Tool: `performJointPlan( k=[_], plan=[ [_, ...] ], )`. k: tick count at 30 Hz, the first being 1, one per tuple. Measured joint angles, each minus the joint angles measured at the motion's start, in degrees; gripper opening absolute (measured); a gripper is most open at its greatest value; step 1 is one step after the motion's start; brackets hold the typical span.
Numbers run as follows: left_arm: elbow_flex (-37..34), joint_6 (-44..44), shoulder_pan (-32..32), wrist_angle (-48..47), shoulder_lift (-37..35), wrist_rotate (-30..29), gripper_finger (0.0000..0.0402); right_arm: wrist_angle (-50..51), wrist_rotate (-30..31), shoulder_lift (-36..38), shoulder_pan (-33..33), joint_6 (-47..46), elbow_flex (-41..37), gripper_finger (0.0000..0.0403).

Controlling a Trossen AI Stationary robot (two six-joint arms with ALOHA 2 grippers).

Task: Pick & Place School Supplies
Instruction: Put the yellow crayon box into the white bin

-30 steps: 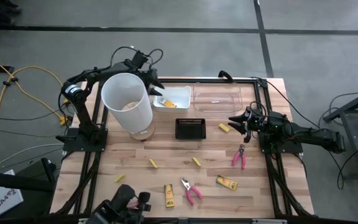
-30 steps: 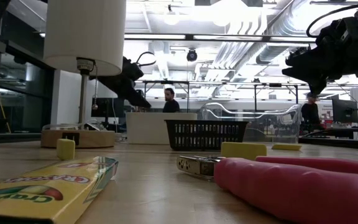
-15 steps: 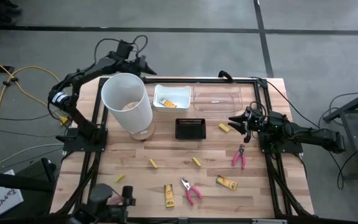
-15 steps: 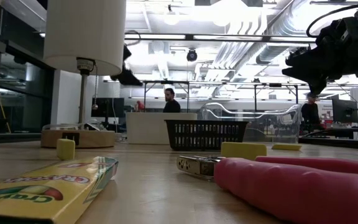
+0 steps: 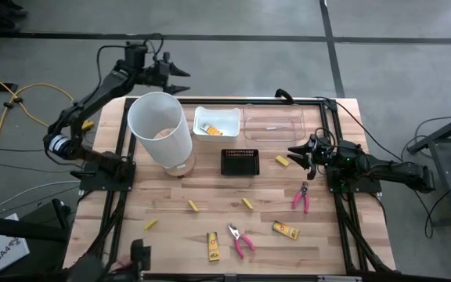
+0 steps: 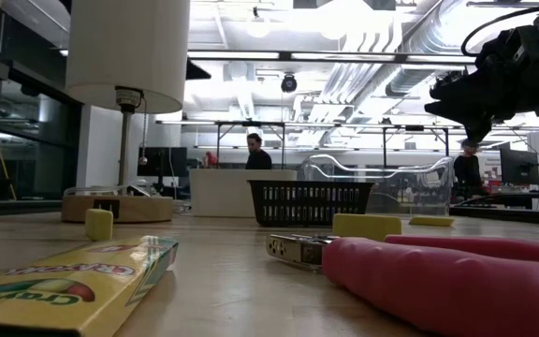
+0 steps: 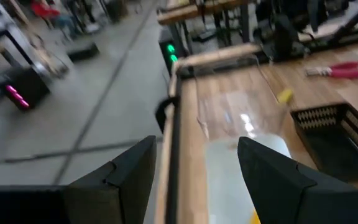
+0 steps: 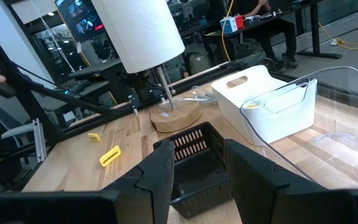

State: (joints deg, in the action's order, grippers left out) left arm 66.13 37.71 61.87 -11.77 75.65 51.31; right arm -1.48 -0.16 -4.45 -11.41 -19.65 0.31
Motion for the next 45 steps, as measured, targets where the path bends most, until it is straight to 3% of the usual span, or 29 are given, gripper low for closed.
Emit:
performJointPlan(
  k=[17, 45],
  plan=[
    [0.04, -18.41, -0.08, 25.79, -3.38, 4.63, 0.0220, 0.00, 0.00, 0.00, -0.01, -0.01, -0.01, 0.0133],
    [2.01, -23.07, 3.78, 28.99, -19.48, 1.87, 0.0220, 0.00, 0.01, 0.02, 0.00, 0.01, 0.01, 0.0133]
  ],
)
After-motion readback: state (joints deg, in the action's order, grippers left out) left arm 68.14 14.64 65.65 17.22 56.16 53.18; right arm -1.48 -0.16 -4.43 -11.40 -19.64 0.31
